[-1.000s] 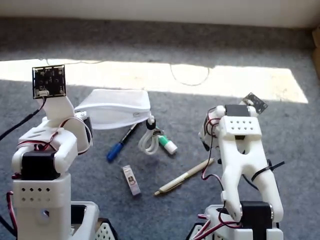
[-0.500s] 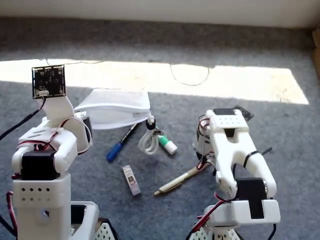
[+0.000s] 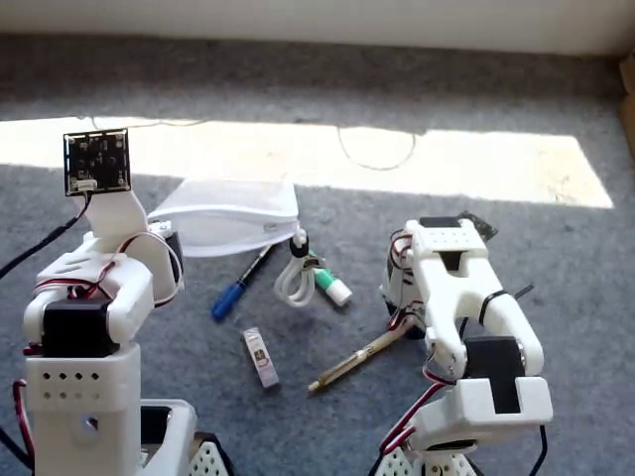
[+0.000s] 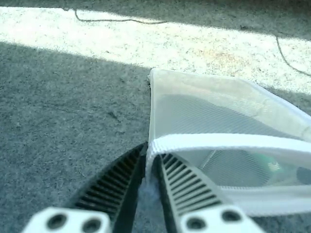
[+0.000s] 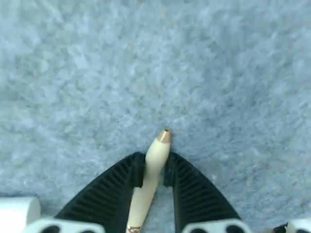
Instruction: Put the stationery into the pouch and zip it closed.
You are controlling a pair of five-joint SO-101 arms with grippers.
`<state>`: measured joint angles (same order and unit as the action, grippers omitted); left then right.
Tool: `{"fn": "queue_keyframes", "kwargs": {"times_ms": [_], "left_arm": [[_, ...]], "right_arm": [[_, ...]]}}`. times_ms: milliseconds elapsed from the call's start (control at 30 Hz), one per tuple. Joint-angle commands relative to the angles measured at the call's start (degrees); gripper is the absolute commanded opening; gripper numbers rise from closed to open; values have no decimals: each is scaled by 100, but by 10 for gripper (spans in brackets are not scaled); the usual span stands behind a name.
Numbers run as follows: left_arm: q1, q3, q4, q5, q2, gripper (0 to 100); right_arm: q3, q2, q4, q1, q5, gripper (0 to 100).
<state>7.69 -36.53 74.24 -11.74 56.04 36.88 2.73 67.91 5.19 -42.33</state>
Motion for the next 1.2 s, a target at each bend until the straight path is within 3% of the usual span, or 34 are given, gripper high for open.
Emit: {"fn": "queue_keyframes", "kwargs": {"times_ms": [0,367,600,1167], "left_arm": [[75,13,-79,-9,-57,7],[75,57,-114,-9,-57,7],[48,22,-114,-35,-57,7],[66,22,-88,-44,-57,7]], "right_arm": [[-22,13,-127,57,-18,33],[-435,4,-84,57,-9,26],[-453,4,-84,57,703,3],[-1121,-4,-75,57,712,5]]}}
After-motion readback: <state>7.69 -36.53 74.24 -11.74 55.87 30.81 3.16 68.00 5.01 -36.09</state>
